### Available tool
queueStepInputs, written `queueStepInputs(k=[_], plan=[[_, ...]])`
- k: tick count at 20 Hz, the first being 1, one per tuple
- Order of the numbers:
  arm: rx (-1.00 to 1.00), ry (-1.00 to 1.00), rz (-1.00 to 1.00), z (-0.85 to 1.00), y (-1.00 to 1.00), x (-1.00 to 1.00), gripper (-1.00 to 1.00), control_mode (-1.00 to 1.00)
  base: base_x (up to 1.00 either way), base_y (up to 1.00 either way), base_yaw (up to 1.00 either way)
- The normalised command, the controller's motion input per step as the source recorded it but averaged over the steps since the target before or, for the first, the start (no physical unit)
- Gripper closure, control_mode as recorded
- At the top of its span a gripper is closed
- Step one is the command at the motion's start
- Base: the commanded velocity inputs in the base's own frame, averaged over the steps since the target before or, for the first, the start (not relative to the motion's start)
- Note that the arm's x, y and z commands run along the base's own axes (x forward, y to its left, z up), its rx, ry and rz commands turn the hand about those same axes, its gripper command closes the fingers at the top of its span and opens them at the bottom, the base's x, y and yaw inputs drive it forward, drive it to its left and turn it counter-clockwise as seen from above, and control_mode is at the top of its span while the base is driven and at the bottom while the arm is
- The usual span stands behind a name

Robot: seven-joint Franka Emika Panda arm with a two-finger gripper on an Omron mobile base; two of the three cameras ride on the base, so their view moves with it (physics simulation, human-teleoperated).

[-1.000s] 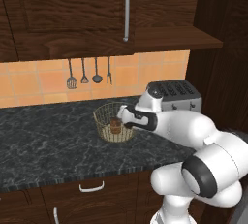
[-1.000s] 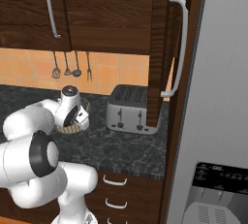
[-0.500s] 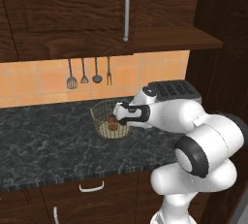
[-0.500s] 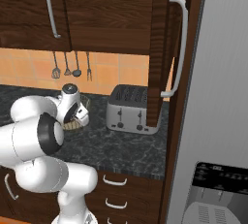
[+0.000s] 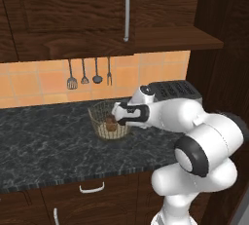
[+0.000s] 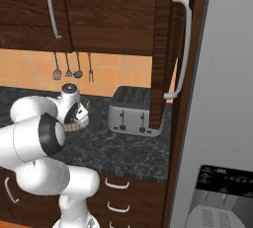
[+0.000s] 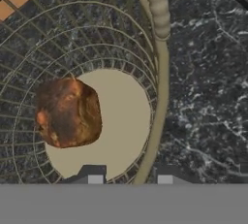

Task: Open the cabinet, pick up the bread from the cabinet and place it in the basket. Then move the basket to the dining counter.

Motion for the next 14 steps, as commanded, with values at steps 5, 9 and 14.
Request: queueStepInputs(k=[5,9,14], plan=[[0.0,-0.05,-0.12,0.06,-0.22,-0.68,1.0,-1.0,0.0,0.0,0.0],[0.0,-0.03,-0.02,0.88,-0.13,-0.69,1.0,-1.0,0.0,0.0,0.0],[-0.08,0.07,0.0,1.0,0.01,-0.65,1.0,-1.0,0.0,0.0,0.0]])
